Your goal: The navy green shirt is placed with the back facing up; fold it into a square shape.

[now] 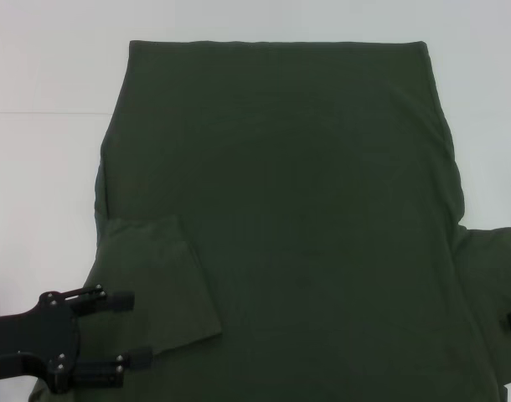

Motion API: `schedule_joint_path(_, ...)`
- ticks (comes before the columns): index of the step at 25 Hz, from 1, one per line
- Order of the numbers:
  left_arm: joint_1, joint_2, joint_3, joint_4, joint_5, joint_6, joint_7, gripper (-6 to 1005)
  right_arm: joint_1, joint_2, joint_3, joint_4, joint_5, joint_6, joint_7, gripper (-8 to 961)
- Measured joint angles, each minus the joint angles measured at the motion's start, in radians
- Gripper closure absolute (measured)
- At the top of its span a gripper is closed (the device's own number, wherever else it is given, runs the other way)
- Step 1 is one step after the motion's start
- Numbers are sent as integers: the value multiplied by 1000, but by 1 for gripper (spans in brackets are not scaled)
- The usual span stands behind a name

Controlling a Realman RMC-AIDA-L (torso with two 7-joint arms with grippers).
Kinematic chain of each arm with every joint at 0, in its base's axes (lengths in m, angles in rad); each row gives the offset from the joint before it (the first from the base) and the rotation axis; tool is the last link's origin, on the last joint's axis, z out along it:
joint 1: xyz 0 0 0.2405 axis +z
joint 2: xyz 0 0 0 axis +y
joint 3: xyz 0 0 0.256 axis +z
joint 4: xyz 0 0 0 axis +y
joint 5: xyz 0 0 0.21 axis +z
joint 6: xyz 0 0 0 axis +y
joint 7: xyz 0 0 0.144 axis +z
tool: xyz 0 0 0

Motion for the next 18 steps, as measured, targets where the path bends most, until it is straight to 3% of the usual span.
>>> schedule_joint_path(18,0,-1,-1,0,1,0,1,133,15,6,-13,10,8,-24,4,162)
